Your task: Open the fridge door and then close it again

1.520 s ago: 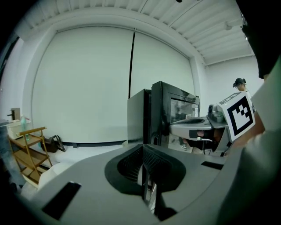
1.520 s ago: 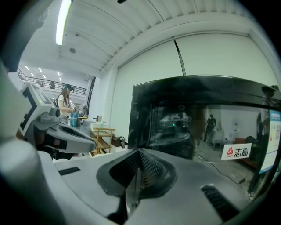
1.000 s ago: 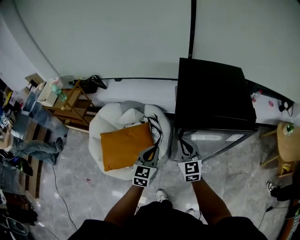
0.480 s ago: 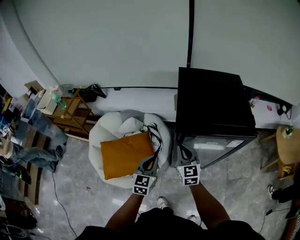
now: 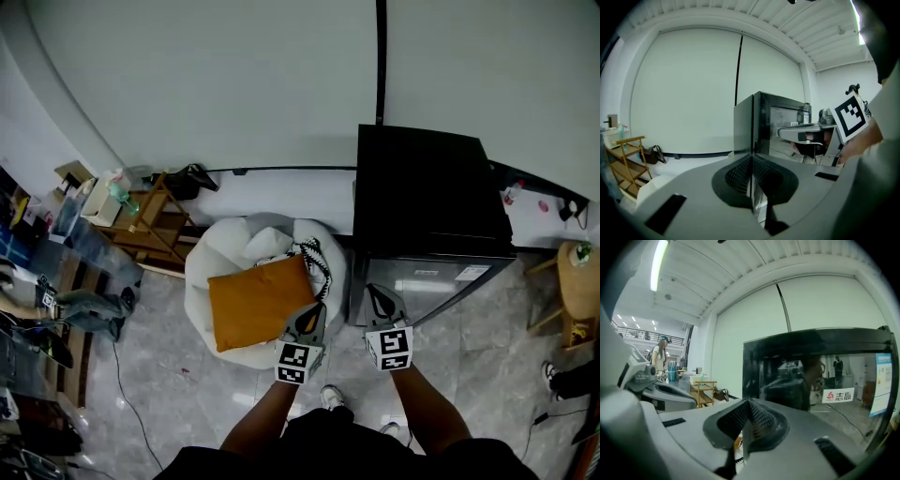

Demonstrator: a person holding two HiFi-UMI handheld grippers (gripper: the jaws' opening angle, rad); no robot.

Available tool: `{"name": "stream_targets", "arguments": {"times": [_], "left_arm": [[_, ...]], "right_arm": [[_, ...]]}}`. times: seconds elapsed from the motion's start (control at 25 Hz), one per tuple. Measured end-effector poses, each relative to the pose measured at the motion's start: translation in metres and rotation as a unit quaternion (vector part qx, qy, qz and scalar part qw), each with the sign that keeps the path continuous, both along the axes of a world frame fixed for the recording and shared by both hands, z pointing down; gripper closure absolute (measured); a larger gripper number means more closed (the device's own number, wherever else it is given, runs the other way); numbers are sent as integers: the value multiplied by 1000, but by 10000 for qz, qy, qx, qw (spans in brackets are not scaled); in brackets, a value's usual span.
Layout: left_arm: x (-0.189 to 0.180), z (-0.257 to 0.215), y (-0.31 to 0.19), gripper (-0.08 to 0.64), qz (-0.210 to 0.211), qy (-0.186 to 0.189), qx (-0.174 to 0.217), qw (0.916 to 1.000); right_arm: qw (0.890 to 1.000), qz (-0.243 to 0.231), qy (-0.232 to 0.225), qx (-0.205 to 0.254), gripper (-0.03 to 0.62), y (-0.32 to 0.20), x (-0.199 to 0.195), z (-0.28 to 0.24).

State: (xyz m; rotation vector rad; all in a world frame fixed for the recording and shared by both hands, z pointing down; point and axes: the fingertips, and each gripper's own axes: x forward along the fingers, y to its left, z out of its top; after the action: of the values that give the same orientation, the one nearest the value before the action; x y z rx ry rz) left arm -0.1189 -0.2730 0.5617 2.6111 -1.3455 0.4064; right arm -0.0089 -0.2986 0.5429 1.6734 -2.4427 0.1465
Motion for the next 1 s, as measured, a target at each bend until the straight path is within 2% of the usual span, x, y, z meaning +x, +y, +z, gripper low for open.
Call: {"name": "stream_targets", "arguments": {"times": [0.24, 0.56, 1.0], "left_arm": [[26, -14, 20, 538, 119, 67, 99, 9999], [58, -27, 63, 538, 236, 43, 240, 9994], [96, -46, 120, 538, 338, 9, 337, 9989]], "right_arm": [[9998, -131, 19, 123, 578, 38, 21, -17], [9998, -56, 7, 177, 578, 97, 68, -27], [9997, -65, -37, 244, 578, 156, 102, -40]]}}
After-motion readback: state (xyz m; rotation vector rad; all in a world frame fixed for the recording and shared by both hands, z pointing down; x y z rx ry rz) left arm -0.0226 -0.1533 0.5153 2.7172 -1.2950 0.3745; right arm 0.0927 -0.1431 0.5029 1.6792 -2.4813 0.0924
